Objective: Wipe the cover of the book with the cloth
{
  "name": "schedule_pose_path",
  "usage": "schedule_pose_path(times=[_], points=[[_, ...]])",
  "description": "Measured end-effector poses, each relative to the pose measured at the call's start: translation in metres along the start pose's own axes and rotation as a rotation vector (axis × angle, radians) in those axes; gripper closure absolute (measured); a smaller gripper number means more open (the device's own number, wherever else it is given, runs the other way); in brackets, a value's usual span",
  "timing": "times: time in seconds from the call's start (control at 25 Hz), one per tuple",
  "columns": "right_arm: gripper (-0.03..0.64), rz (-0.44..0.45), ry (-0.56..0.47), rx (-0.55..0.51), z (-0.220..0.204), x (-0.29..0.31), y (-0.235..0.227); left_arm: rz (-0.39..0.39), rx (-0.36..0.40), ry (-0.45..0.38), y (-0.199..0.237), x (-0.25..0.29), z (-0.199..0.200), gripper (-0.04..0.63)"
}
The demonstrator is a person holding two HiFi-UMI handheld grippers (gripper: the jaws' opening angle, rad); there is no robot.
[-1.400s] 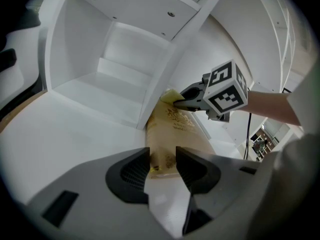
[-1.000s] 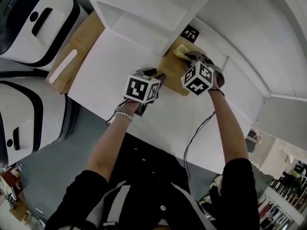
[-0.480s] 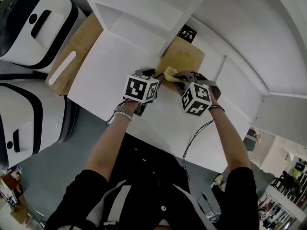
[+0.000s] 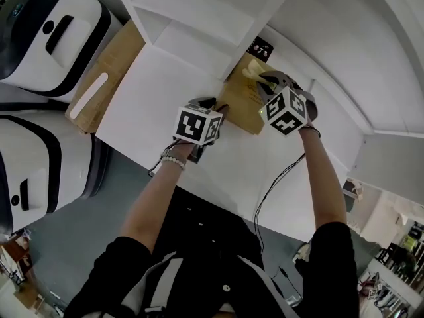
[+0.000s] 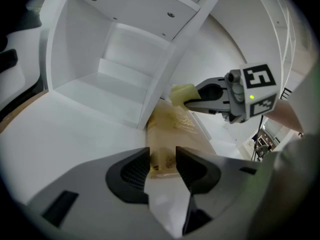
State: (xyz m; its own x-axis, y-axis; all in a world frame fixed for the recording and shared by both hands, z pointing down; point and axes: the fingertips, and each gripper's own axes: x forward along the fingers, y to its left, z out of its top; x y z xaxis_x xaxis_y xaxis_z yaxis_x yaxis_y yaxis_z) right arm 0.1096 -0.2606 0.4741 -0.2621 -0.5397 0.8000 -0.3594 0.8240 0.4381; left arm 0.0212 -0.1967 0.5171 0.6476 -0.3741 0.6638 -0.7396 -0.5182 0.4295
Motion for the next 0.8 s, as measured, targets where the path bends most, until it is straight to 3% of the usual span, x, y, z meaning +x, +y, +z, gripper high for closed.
schedule_pose_path(times=[0.28,0.4,0.52,0.8], points=[[0.581,-0.126,0.095,0.106,-0.015,0.039,-0.05,0.004,-0.003,-0.003,0.001,0.0,0.0,0.43],[0.581,-0.129,0.135,0.096,-0.017,0.05,-0.053,0.003,-0.002,-0.002,0.0,-0.001,0.0,0.431],[0.581,-0.115,0.168,0.019,-0.015,0.057,-0.044,0.002,-0.001,-0.003,-0.001,-0.001,0.001,0.431],[0.583,-0.065,0.101,-0.014,0.006,0.053,-0.013,0.004,-0.002,-0.004,0.001,-0.002,0.0,0.431]])
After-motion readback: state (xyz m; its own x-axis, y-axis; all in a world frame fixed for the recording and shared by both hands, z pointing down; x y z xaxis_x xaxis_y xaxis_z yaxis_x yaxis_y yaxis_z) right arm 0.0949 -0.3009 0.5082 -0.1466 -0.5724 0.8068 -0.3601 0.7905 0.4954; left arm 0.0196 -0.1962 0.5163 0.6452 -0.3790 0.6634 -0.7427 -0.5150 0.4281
